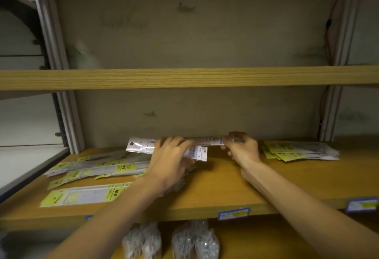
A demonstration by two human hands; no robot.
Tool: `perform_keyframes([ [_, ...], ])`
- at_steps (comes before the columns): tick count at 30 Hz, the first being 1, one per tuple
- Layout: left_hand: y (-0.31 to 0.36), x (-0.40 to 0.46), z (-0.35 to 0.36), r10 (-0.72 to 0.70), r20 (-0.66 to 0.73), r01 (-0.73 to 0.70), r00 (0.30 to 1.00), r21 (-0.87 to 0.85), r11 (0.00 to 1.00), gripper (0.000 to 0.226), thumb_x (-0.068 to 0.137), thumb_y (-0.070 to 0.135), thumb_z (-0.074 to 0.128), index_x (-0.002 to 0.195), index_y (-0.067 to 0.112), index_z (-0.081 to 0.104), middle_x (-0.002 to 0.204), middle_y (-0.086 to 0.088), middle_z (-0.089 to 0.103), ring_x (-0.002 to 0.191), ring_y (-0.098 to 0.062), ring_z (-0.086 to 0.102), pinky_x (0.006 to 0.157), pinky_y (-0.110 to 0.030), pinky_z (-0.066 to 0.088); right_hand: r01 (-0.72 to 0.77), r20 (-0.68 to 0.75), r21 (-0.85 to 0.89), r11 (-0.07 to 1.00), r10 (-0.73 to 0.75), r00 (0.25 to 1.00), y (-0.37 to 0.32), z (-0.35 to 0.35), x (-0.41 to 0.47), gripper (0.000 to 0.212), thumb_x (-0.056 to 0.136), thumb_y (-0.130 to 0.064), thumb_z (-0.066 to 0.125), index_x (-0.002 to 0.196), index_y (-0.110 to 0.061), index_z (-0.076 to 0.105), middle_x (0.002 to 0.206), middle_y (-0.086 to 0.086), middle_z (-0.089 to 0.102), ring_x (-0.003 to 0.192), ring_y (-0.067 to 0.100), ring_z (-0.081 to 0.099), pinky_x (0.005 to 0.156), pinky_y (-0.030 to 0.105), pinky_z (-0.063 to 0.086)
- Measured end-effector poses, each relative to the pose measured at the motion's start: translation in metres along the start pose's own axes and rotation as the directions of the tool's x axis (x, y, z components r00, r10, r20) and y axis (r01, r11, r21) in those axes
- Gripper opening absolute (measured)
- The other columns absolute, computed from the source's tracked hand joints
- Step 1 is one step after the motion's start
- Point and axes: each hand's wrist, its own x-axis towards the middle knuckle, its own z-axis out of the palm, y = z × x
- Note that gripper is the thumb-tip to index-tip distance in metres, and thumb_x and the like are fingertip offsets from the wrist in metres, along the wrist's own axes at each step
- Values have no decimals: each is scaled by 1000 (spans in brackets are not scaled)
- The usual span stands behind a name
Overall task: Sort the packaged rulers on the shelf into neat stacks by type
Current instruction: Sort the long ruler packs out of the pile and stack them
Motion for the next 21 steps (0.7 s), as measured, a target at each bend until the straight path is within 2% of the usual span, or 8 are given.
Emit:
perform_keyframes([
  [5,8,10,12,17,-75,-18,997,-13,1000,38,83,27,70,120,26,62,117,3,62,115,-23,53,101,-39,28,-4,-26,-25,1000,3,1000,-1,-17,4,28,85,-26,73,109,-19,62,71,-2,71,59,7,52,61,26,43],
  [11,18,22,34,-53,-173,60,984,32,998,52,61,7,82,108,22,66,101,-1,66,99,-30,61,97,-51,39,-14,-130,-44,999,9,991,-3,-61,27,24,87,-21,71,109,-17,63,79,3,70,56,10,50,51,23,40],
  [14,21,32,44,-125,-222,135,967,31,990,57,60,0,79,112,21,65,105,-3,65,103,-30,59,101,-52,36,-22,-155,-31,999,17,988,3,-79,41,21,88,-17,68,108,-12,65,80,5,67,54,9,50,47,20,37],
  [17,31,41,55,-222,-231,222,947,-27,975,55,66,2,74,117,20,63,110,-6,63,109,-32,56,105,-51,30,-39,-150,-77,996,27,988,11,-90,56,23,89,-18,67,109,-9,65,69,2,65,47,7,50,42,21,35],
  [21,54,53,67,-289,-230,281,929,-68,957,54,69,3,70,120,21,62,114,-7,62,109,-33,54,105,-48,29,-39,-120,-167,985,19,993,21,-93,72,23,89,-22,67,107,-9,61,69,6,68,42,14,50,36,21,33],
])
